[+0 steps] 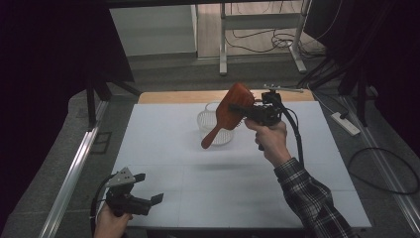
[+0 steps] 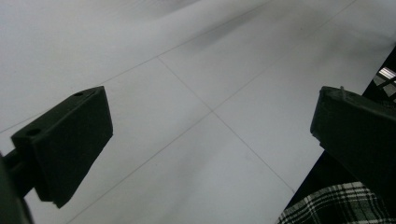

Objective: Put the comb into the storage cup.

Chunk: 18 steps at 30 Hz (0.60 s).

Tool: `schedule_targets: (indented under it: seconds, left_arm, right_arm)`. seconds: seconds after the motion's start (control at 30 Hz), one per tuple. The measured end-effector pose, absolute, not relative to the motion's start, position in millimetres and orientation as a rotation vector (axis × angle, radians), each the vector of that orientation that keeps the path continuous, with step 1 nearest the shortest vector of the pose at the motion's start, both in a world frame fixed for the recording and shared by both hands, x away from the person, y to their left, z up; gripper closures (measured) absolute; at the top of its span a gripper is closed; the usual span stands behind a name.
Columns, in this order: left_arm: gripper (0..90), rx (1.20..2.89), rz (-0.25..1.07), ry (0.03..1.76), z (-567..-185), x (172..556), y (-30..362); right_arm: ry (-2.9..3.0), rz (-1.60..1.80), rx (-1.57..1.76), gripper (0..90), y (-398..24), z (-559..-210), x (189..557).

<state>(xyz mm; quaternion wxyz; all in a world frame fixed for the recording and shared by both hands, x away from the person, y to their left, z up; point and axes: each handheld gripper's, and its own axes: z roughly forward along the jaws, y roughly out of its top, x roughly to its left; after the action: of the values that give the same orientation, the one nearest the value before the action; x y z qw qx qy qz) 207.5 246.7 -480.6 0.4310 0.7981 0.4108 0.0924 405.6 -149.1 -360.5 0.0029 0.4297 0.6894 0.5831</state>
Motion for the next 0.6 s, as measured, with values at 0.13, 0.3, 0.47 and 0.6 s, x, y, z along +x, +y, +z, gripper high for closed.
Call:
schedule_targets:
  seconds: [0.13,0.3,0.47,0.6]
  left_arm:
    - [0.0,1.992,0.224,1.028,-481.4,204.8,248.7]
    - [0.0,1.993,0.221,1.041,-482.4,200.4,251.5]
    - [0.0,1.988,0.218,1.048,-483.2,196.9,254.1]
    - [0.0,1.971,0.216,1.051,-482.5,193.8,256.8]
  right_arm:
    - [2.15,1.827,1.349,53.0,-148.1,-357.8,409.9]
    - [2.136,1.82,1.355,53.0,-147.2,-355.3,414.4]
    - [2.116,1.807,1.369,53.1,-147.7,-353.8,420.0]
    - [2.095,1.799,1.384,53.0,-148.2,-352.9,424.6]
